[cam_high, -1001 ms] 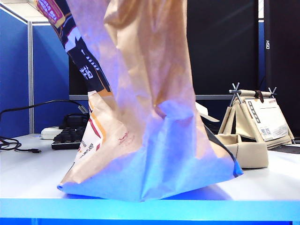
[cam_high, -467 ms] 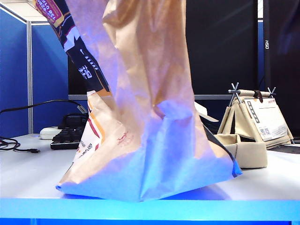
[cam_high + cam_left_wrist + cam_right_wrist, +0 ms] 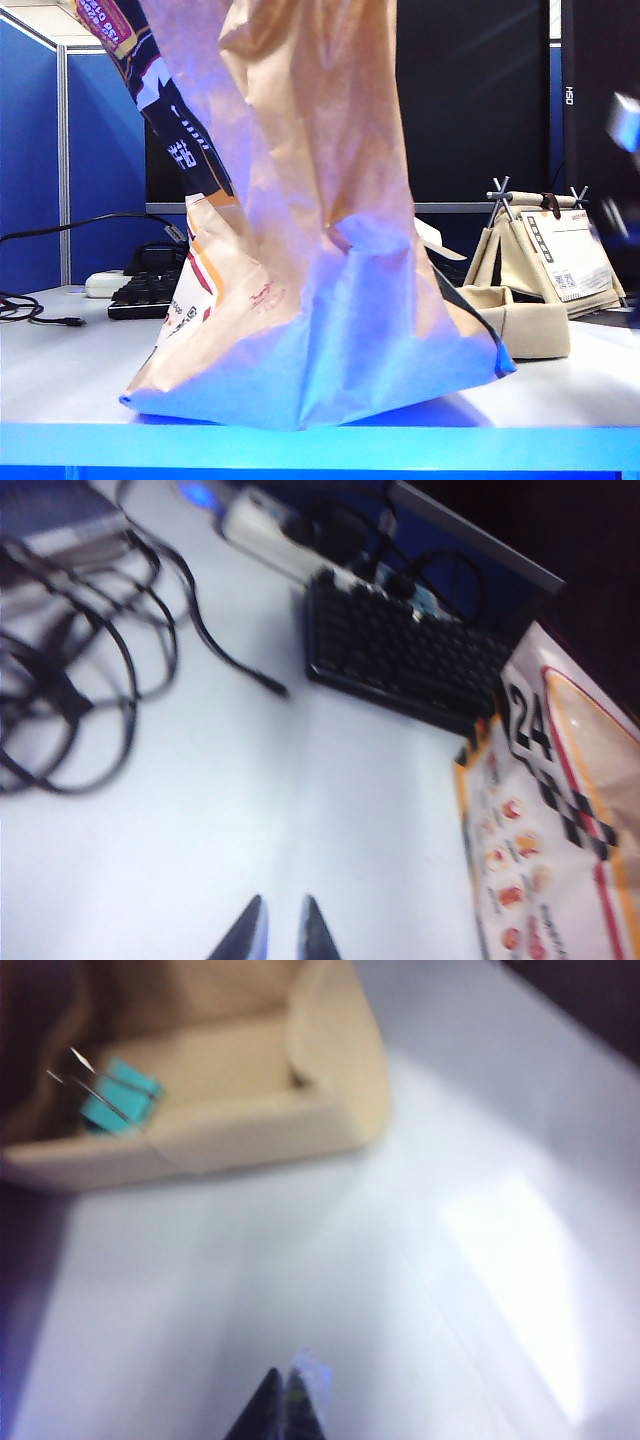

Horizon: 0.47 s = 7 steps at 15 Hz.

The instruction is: Open the paper bag and put two oranges into the paper bag.

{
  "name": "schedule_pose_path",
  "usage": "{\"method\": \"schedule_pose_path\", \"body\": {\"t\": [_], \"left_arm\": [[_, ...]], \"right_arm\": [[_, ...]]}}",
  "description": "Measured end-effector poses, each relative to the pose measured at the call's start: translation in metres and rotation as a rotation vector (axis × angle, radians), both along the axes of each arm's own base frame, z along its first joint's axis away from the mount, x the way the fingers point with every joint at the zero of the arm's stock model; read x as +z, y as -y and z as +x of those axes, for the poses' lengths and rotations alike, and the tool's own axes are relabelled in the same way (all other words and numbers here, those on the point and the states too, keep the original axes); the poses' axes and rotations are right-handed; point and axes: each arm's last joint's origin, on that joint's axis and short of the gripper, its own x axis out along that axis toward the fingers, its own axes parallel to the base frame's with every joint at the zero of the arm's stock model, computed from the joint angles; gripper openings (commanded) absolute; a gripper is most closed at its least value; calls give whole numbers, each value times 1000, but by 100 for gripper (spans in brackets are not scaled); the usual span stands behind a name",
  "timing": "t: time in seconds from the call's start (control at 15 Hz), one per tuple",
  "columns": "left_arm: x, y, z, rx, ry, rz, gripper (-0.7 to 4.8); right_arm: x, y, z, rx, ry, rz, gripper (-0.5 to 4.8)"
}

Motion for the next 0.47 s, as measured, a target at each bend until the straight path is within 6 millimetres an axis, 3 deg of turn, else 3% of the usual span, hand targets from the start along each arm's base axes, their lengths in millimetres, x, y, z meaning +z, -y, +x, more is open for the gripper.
{"method": "schedule_pose_path", "body": {"t": [0.47], "left_arm": [[-2,0,0,17,-29,-82,52]], "right_arm": [[-9,4,-5,-12,-82,-40,-5]]}}
